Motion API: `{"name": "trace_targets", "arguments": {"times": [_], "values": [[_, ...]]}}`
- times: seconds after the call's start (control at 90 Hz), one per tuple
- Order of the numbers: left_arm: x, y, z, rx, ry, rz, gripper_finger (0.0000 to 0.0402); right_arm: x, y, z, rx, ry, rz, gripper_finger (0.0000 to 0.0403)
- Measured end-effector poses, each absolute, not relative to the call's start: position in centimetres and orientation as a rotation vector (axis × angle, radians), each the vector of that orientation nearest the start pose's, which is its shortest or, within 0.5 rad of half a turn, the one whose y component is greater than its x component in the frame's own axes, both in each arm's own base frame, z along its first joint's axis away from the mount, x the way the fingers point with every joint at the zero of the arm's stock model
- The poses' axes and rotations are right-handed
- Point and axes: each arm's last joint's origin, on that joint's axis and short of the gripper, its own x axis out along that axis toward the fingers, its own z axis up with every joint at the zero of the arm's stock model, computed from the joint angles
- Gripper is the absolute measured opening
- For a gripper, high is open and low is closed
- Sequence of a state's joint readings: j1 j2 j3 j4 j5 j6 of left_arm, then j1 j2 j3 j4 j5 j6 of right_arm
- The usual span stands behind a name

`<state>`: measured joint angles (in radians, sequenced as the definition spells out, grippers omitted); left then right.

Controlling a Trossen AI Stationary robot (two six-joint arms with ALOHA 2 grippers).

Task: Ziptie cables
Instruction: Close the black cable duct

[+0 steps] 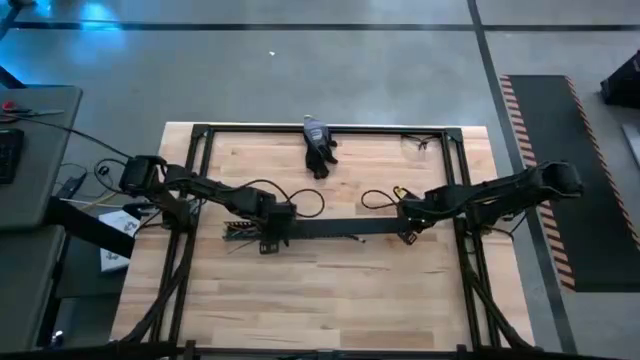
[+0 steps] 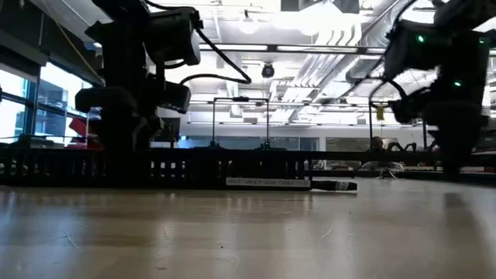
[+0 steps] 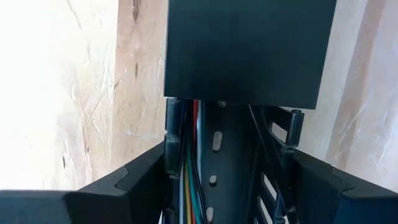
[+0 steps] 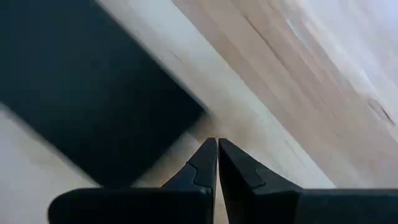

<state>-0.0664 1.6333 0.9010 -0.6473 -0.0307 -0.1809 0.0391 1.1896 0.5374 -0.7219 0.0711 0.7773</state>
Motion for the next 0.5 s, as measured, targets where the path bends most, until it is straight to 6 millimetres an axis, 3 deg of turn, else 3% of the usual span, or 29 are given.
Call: {"name": "trace_targets", "arguments": {"times": [0.133,0.244,0.5], "values": [[28.1,-1.8,15.4,-0.088,1.326,0.090,0.0240,18.9,0.5,16.1,0.606,1.128,-0.488,0.0000],[28.3,-1.8,15.4,-0.089,1.311,0.089,0.0240,19.0,0.5,16.1,0.589,1.105,-0.492,0.0000],[28.9,-1.8,16.5,-0.082,1.304,0.091,0.0250,17.6,0.4,15.7,0.564,1.243,-0.575,0.0000]]}}
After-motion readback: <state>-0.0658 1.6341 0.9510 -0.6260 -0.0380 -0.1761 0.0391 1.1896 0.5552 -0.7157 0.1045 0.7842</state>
